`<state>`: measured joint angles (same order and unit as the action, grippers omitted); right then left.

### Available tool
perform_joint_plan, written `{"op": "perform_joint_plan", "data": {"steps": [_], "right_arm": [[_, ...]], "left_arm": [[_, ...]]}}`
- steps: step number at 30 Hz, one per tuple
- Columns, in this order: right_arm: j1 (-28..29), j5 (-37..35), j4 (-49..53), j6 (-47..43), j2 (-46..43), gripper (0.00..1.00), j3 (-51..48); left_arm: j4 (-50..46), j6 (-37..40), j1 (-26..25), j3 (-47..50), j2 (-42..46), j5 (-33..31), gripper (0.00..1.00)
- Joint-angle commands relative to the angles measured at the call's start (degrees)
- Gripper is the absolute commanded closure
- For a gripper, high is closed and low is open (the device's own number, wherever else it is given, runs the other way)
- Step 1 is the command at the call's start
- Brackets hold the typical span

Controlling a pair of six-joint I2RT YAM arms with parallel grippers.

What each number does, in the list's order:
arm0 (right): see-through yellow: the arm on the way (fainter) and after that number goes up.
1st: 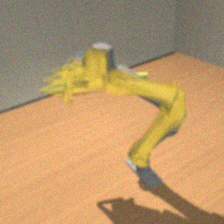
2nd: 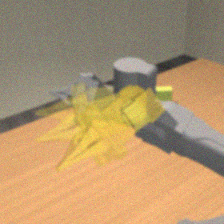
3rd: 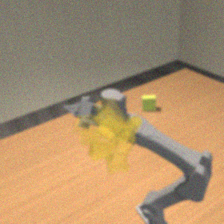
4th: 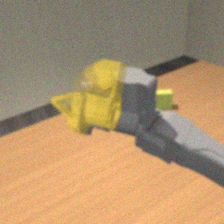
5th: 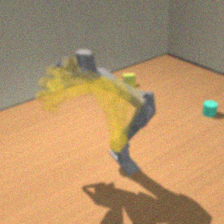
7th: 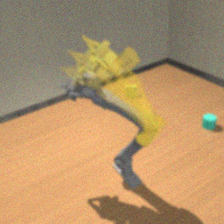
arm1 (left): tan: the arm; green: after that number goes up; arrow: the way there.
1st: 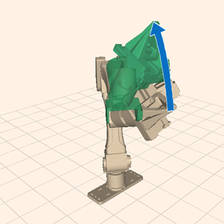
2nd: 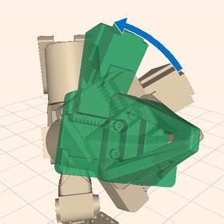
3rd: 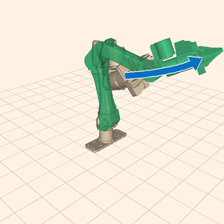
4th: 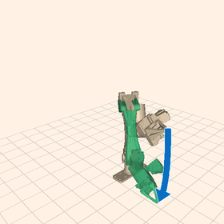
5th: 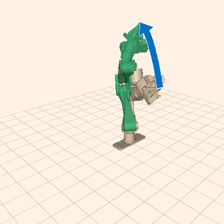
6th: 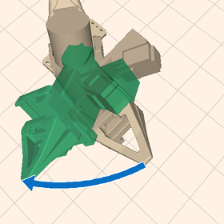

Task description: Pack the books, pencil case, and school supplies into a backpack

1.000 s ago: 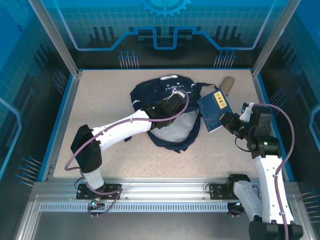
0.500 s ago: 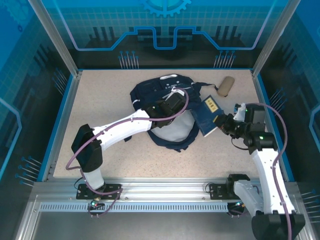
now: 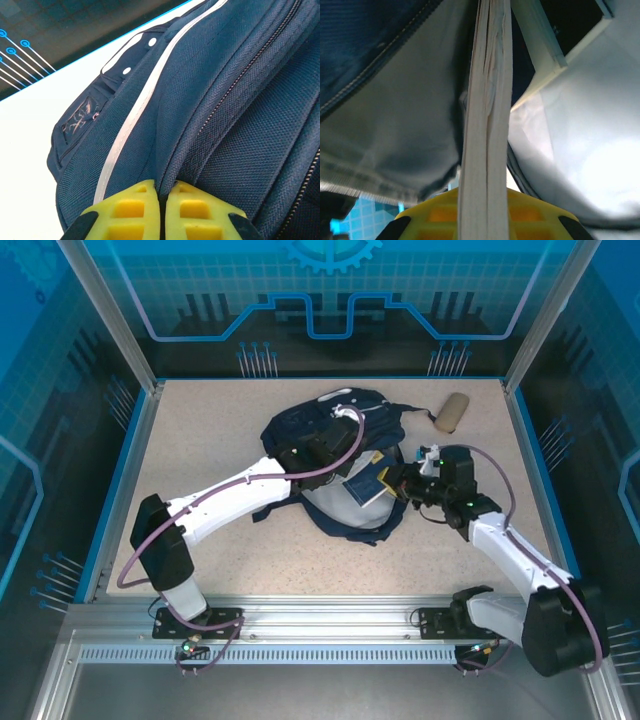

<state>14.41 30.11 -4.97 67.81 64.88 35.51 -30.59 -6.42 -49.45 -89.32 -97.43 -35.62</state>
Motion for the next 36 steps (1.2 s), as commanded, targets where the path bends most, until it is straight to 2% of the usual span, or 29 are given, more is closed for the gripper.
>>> {"op": "perform_joint_plan", "data": {"steps": [1,11,16,21,23,25,28,30,32,36], "right_arm": [[3.1,-7.2,-15.9,4.5,3.6,0.97,0.1],[10.0,-25.3,-21.7,7.2,17.7,0.97,2.1],[13.3,-29.9,-28.2,9.4,26.0,0.95,4.1],[13.6,-26.4,-26.4,9.7,35.5,0.9,11.0],[13.7,-24.4,-32.6,9.2,38.3,0.81,11.0],[14.2,-24.6,-35.9,8.6,38.5,0.64,9.5],[14.4,-25.6,-34.0,6.8,35.8,0.46,7.3],[14.3,-26.2,-31.4,5.4,32.3,0.38,5.2],[13.9,-25.7,-26.4,2.6,28.3,0.34,3.7],[12.6,-26.1,-12.5,-1.6,18.5,0.34,-1.4]], "left_arm": [[5.9,-3.2,-0.1,-4.5,4.5,1.0,0.95],[5.1,-4.1,-0.1,-4.3,4.7,0.9,0.95],[5.5,-4.3,-0.1,-4.0,4.8,0.9,0.95],[5.2,-4.1,-0.1,-3.8,5.3,0.8,0.95],[5.3,-4.2,-0.1,-3.3,5.6,0.7,0.94],[5.3,-4.3,0.0,-2.7,6.0,0.7,0.94],[5.4,-4.6,0.1,-2.1,6.1,0.8,0.94],[5.4,-4.8,0.3,-1.8,5.9,0.8,0.93],[5.2,-4.6,0.5,-1.6,5.6,0.7,0.93],[5.9,-4.3,1.1,-0.4,5.1,0.3,0.93]]}}
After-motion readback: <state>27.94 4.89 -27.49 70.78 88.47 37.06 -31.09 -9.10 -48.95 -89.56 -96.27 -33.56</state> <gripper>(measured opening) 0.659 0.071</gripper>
